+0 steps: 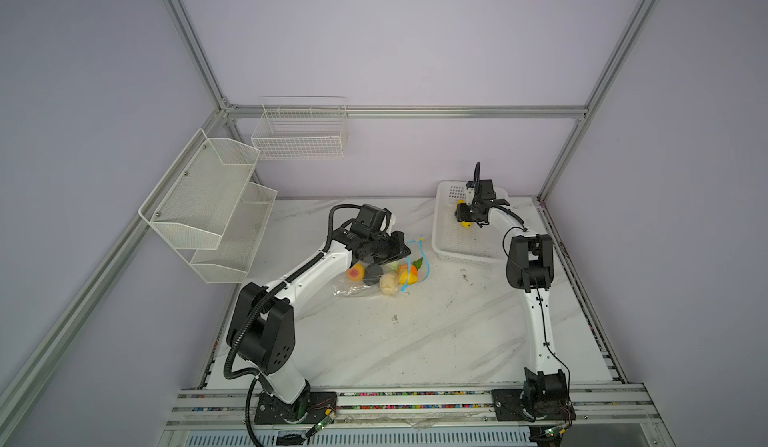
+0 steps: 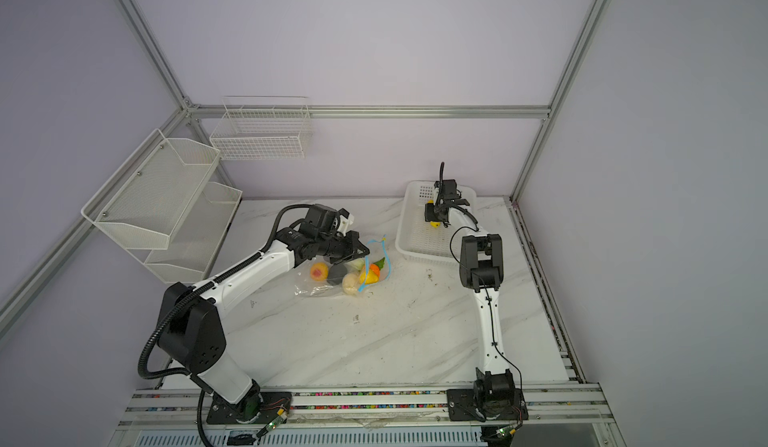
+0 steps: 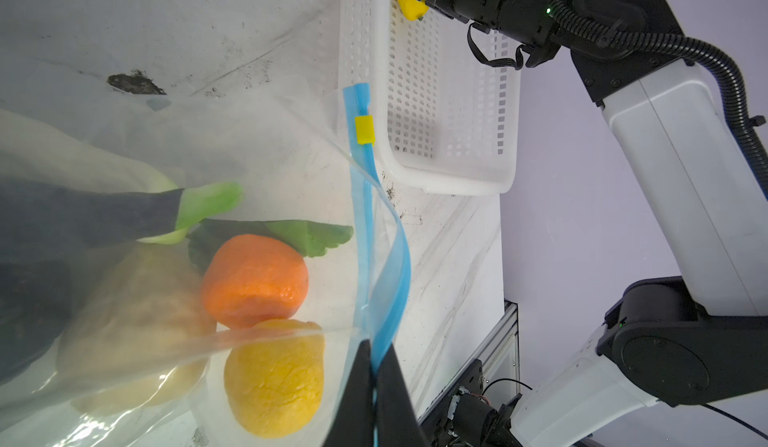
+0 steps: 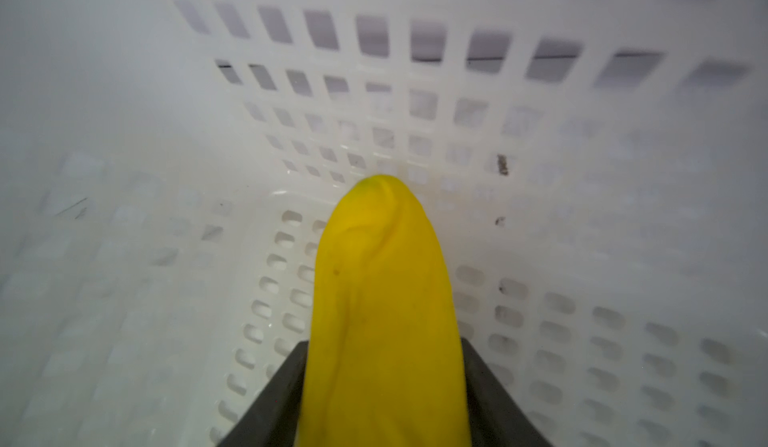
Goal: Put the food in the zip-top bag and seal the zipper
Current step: 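Lower the right gripper onto the yellow mango and close on it, then lift the yellow mango with the right gripper and carry it to the bag mouth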
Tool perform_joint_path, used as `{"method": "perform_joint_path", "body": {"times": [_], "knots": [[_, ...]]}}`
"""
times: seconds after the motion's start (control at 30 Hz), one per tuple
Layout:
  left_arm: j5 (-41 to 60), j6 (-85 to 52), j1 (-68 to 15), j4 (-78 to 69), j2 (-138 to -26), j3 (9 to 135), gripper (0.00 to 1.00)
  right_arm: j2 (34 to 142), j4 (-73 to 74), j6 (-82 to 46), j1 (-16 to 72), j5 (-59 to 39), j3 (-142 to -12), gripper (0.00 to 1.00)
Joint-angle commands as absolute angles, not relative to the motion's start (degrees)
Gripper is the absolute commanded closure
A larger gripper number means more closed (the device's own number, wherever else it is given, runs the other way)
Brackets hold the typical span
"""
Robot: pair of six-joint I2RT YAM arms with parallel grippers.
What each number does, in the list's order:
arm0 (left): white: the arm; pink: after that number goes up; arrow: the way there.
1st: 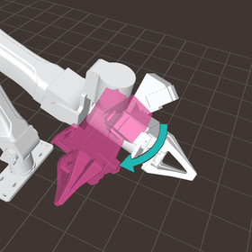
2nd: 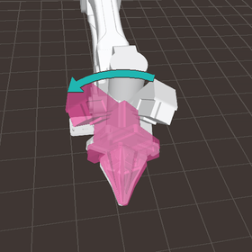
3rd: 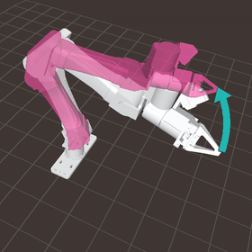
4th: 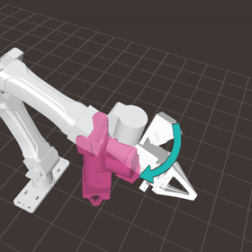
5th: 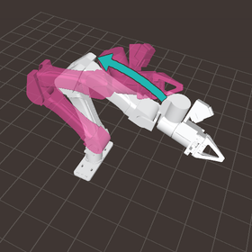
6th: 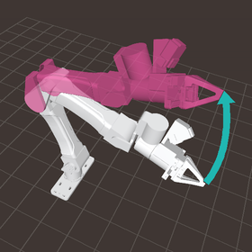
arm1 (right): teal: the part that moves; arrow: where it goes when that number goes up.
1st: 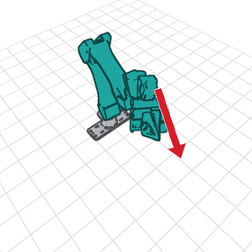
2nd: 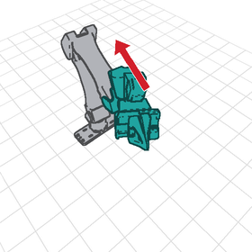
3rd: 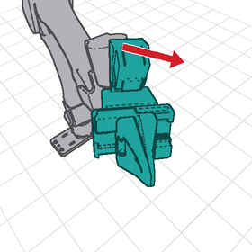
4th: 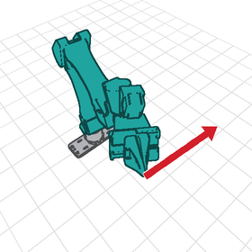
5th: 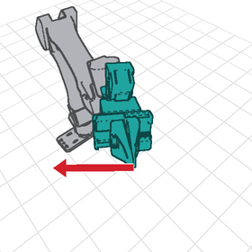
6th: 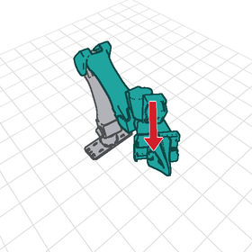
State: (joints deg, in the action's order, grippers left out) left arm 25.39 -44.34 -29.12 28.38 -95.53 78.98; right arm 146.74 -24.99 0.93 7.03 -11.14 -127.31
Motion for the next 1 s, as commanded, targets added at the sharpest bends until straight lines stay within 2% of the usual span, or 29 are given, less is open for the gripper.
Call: {"method": "perform_joint_path", "body": {"times": [0.0,0.3,0.6,0.97], "knots": [[26.27,-43.48,-29.03,26.91,-91.94,79.45,1.00,143.12,-30.06,2.08,7.56,-10.21,-129.60,0.47],[26.53,-43.59,-29.03,26.91,-90.01,79.37,1.00,136.80,-33.42,2.24,7.63,-10.49,-127.78,0.50],[26.26,-42.23,-28.84,28.61,-87.24,79.63,1.00,121.17,-31.49,1.33,9.70,-13.91,-110.40,0.50],[26.78,-41.40,-28.67,28.26,-86.17,79.18,1.00,101.34,-29.82,-6.09,19.50,-22.26,-89.53,0.51]]}}
